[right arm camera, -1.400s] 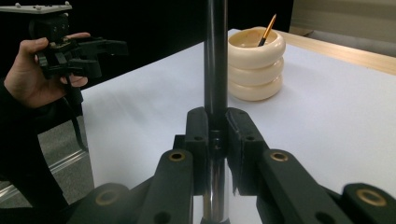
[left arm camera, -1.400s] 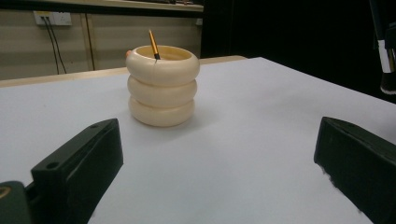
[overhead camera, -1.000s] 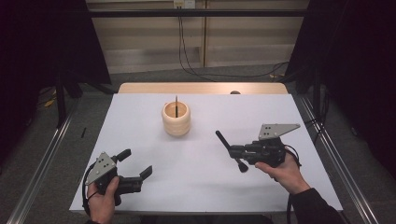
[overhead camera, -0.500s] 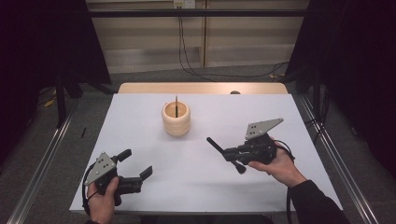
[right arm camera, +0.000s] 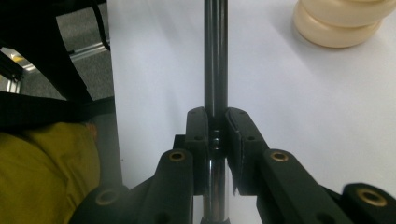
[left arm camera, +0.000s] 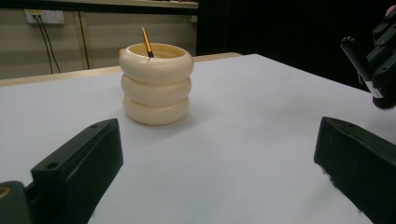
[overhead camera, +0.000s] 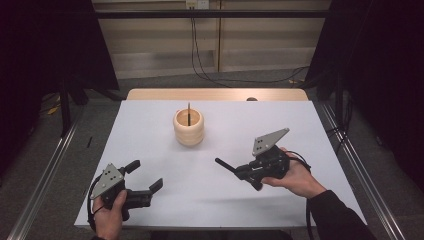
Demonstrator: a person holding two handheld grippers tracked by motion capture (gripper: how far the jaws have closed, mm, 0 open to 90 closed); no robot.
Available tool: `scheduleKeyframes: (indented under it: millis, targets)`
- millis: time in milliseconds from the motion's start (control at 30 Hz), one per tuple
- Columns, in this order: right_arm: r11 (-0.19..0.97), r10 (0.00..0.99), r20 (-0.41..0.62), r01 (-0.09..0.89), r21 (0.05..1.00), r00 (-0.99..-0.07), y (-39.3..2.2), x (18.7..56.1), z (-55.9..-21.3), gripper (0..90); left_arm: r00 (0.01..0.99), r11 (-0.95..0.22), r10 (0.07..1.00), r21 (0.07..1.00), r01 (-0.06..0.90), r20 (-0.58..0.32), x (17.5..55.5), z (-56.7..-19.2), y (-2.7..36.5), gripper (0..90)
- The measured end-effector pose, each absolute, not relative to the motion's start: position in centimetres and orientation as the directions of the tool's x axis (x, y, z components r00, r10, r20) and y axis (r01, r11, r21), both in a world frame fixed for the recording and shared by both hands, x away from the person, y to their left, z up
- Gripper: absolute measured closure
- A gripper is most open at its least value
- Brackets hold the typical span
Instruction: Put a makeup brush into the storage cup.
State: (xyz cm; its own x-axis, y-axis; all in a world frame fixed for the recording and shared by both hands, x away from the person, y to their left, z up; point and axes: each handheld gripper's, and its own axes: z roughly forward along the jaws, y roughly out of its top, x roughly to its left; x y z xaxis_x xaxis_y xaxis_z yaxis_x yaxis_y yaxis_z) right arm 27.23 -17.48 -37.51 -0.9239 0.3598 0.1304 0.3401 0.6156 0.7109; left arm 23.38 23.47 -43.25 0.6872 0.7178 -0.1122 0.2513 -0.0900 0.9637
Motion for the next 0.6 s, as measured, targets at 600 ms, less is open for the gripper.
scheduleKeyframes:
  millis: [600]
  targets:
    - [0.722,0.327,0.122,0.332,0.607,-0.937,-15.8,28.1,-37.8,79.9,0.687,-0.098,0.719,0.964,0.248,-0.104,23.4,-43.0,23.4,1.3]
